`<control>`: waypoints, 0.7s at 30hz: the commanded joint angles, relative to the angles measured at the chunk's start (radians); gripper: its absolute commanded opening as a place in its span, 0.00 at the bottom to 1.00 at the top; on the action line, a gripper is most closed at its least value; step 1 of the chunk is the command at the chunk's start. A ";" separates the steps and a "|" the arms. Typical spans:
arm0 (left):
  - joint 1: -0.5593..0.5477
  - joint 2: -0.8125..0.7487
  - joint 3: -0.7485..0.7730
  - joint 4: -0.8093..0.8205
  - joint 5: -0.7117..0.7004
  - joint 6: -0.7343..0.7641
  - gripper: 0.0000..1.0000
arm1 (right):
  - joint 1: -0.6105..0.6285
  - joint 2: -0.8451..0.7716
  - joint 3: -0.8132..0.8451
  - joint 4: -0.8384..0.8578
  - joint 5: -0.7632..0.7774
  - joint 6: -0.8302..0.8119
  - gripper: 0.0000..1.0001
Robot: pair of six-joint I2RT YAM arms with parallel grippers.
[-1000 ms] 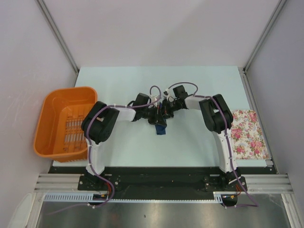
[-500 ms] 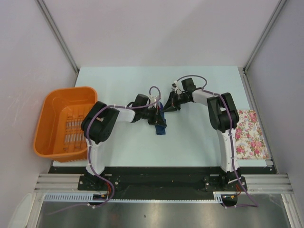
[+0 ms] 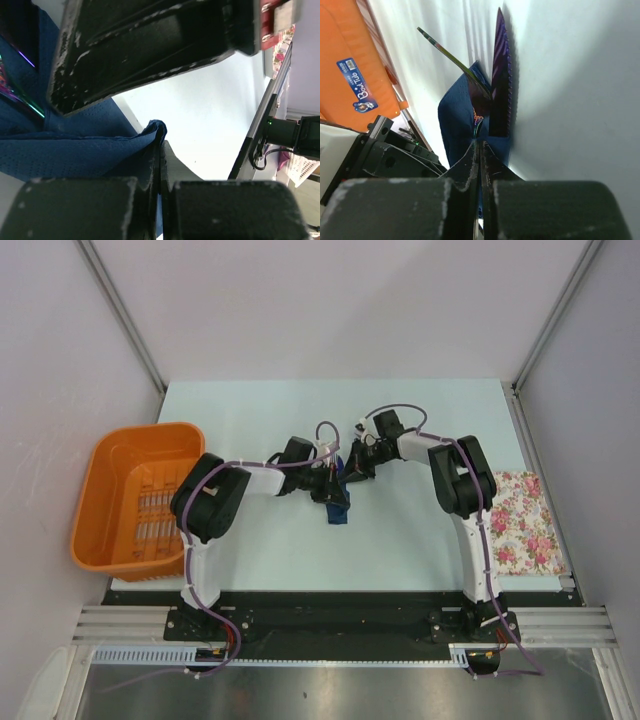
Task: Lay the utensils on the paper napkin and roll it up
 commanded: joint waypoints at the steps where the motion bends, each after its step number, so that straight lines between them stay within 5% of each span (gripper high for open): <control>1: 0.000 -0.049 0.009 -0.052 0.009 0.049 0.00 | 0.003 0.044 0.006 -0.050 0.112 -0.027 0.00; 21: -0.037 0.026 0.000 0.055 0.063 0.005 0.00 | 0.014 0.061 0.009 -0.062 0.134 -0.017 0.00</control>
